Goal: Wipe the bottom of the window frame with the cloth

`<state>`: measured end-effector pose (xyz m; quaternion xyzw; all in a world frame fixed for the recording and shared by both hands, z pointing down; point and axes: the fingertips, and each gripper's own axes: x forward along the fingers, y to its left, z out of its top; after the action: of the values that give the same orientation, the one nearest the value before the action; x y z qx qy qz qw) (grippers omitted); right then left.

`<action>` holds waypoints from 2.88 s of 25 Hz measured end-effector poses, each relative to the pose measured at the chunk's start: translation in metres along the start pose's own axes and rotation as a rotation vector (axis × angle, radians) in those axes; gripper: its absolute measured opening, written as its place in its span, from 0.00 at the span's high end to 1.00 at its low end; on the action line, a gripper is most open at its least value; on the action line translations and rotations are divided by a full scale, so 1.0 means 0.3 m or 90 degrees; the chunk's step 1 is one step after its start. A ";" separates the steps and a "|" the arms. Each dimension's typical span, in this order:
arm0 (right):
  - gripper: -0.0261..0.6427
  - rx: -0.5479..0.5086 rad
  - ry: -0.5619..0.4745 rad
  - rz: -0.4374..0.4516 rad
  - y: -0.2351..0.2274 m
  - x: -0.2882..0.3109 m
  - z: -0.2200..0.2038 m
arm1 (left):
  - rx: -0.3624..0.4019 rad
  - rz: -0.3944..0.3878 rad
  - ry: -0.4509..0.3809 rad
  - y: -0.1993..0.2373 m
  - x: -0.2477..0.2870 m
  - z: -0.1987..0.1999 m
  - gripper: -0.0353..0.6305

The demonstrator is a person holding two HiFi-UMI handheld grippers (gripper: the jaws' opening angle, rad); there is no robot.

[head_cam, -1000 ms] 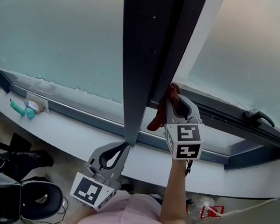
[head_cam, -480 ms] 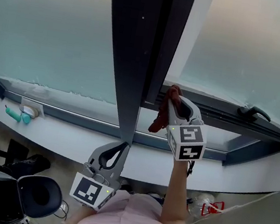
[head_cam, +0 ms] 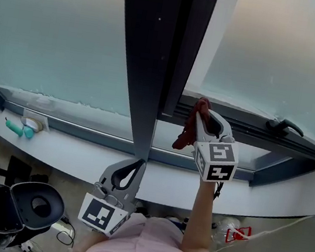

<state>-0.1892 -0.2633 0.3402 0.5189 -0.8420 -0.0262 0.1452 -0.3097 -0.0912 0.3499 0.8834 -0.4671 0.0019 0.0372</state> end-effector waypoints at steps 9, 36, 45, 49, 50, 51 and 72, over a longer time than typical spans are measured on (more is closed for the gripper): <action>0.85 0.010 0.000 -0.012 -0.041 -0.023 -0.012 | 0.001 0.001 -0.005 -0.014 0.003 0.008 0.95; 0.85 0.056 -0.010 -0.056 -0.175 -0.098 -0.058 | -0.001 0.009 0.013 -0.022 0.019 -0.014 0.95; 0.85 0.067 -0.006 -0.075 -0.234 -0.129 -0.079 | -0.003 0.009 0.017 -0.031 0.043 -0.018 0.95; 0.85 0.072 -0.011 -0.081 -0.259 -0.144 -0.085 | -0.006 0.008 0.017 -0.038 0.055 -0.019 0.95; 0.85 0.072 -0.013 -0.081 -0.265 -0.147 -0.086 | -0.007 0.008 0.017 -0.042 0.059 -0.020 0.95; 0.85 0.073 -0.014 -0.081 -0.270 -0.150 -0.088 | -0.007 0.009 0.017 -0.044 0.061 -0.021 0.95; 0.85 0.065 -0.019 -0.014 -0.305 -0.168 -0.099 | -0.011 0.016 0.018 -0.140 0.153 -0.024 0.95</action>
<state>-0.0807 -0.2578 0.3398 0.5343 -0.8386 0.0080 0.1058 -0.2489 -0.1050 0.3560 0.8770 -0.4776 0.0108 0.0517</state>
